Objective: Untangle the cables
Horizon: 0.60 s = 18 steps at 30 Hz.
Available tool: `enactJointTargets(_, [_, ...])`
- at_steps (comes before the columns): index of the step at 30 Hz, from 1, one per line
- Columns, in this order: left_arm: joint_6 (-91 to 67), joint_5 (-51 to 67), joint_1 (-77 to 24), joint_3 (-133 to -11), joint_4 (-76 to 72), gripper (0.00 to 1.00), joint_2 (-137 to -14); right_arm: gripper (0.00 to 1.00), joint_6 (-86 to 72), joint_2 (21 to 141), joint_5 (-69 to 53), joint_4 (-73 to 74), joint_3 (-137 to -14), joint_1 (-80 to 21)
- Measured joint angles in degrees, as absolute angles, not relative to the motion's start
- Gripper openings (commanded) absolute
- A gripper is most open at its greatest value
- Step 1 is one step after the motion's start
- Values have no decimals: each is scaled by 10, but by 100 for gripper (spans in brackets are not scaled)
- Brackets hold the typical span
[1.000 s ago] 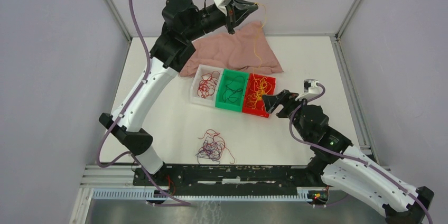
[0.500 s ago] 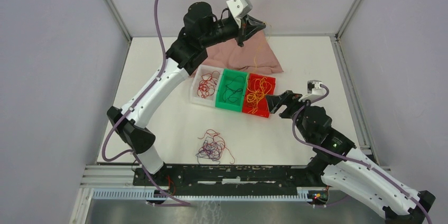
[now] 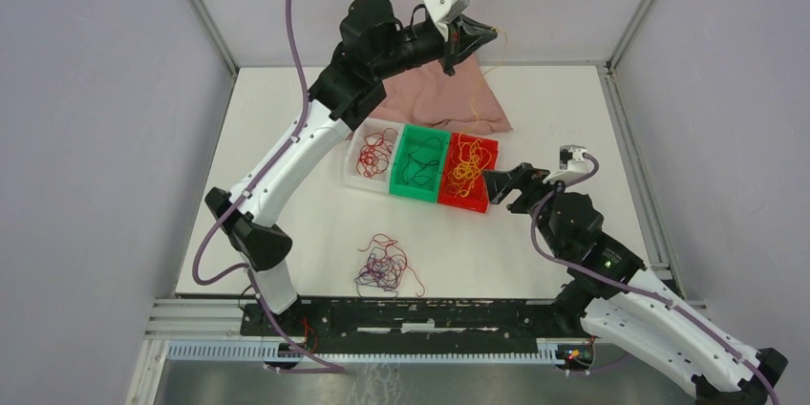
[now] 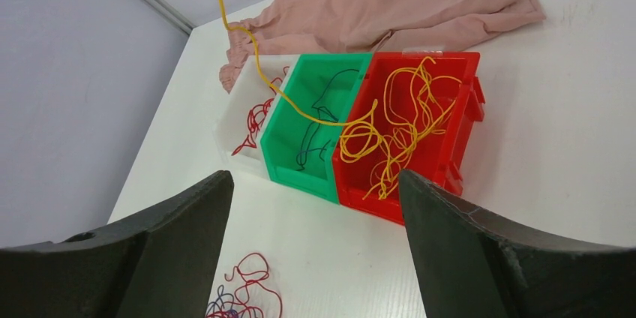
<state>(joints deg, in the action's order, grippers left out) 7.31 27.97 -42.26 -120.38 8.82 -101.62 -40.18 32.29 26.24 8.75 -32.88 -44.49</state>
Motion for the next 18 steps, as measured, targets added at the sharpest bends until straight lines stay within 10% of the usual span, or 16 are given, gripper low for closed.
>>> enactJointTargets(18, [79, 237, -423, -995, 31, 3, -996, 88, -402, 295, 279, 96, -328, -441])
